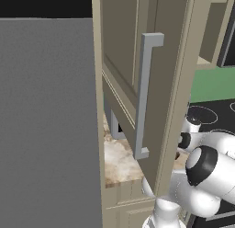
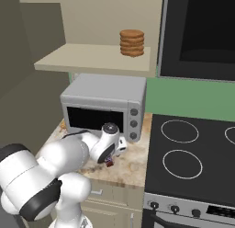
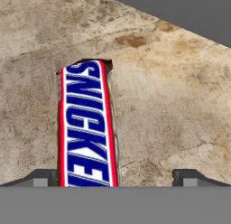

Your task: Pick the bar and boxed food from the counter and place them in the cabinets closest to them.

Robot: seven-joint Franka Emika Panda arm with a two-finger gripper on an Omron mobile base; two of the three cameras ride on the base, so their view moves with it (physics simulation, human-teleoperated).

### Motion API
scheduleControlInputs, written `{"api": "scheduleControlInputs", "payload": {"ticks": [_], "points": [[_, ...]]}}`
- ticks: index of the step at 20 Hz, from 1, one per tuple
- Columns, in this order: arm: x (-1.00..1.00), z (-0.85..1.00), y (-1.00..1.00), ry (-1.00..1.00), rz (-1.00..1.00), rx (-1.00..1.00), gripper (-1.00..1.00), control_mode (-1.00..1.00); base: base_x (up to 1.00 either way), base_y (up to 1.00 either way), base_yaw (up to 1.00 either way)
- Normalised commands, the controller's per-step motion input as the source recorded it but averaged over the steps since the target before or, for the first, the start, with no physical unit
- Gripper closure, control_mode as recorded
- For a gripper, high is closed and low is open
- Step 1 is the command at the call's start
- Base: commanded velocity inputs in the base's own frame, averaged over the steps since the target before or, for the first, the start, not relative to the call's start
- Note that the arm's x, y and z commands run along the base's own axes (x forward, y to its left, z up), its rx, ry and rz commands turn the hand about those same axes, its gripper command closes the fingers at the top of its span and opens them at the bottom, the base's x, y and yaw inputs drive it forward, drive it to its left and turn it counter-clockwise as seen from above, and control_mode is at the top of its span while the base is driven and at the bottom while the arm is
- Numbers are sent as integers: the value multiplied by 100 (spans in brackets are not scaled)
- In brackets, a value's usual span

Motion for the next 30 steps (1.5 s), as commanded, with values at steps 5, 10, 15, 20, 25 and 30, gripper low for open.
{"api": "scheduleControlInputs", "payload": {"ticks": [5,10,15,20,25,30], "points": [[1,-33,0,0,0,0,-100,-100,0,0,0],[0,-8,0,0,0,0,100,-100,0,0,0],[0,0,0,0,0,0,100,-100,0,0,0],[0,0,0,0,0,0,100,-100,0,0,0],[0,4,0,-1,0,0,100,-100,0,0,0],[-1,33,0,-4,0,3,100,-100,0,0,0]]}}
